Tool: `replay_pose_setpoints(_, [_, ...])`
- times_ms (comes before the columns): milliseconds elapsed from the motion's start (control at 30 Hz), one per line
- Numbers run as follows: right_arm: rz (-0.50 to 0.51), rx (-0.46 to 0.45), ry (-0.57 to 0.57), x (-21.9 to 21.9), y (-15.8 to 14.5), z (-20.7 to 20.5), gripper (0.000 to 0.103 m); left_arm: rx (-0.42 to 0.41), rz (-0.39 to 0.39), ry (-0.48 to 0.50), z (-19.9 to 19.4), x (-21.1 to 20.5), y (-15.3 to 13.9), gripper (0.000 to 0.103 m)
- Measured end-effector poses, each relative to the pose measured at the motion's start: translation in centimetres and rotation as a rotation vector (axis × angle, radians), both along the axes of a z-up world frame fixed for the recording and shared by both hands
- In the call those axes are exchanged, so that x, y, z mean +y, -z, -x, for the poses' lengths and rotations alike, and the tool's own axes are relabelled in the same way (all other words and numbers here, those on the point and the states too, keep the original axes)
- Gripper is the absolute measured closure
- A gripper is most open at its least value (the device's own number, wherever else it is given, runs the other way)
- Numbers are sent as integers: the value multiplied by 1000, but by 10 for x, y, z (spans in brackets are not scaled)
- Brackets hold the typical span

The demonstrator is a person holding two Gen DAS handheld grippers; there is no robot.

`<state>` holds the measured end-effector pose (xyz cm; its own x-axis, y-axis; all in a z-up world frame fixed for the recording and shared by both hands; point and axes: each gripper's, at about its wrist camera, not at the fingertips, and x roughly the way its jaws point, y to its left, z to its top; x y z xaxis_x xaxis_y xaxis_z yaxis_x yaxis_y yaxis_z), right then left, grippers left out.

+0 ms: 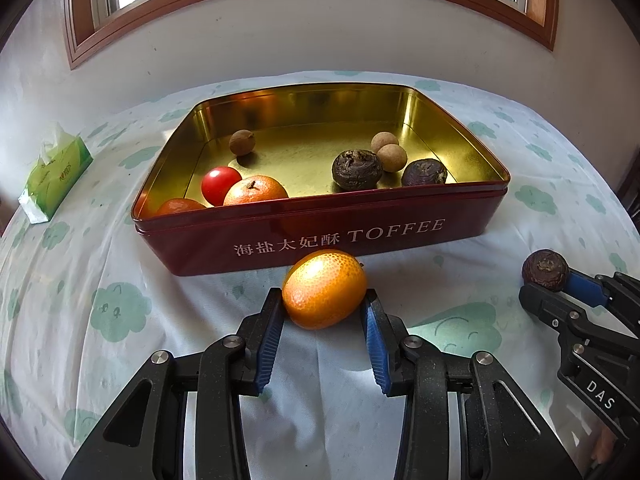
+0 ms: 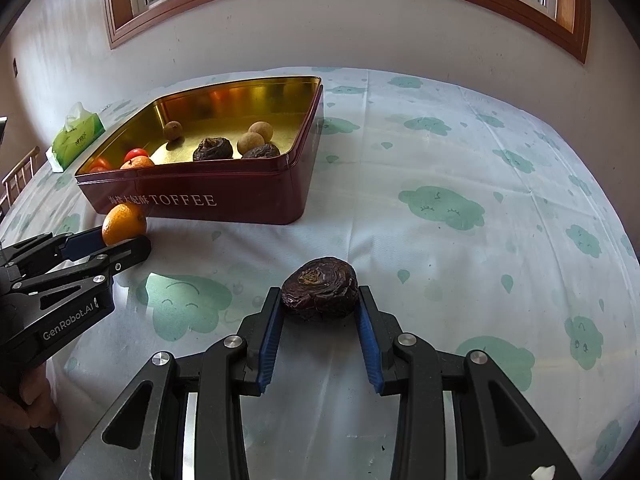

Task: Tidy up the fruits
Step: 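Carry the tangerine and wrinkled fruit with both tools over the red tin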

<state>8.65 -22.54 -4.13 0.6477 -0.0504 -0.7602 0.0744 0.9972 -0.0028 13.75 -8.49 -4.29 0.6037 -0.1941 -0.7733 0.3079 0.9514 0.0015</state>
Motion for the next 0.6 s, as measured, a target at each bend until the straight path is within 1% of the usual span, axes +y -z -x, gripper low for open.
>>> replay_pose_setpoints(600, [13,4,4,0,-1,0,70,9,-24,-11,9,8,-2,63])
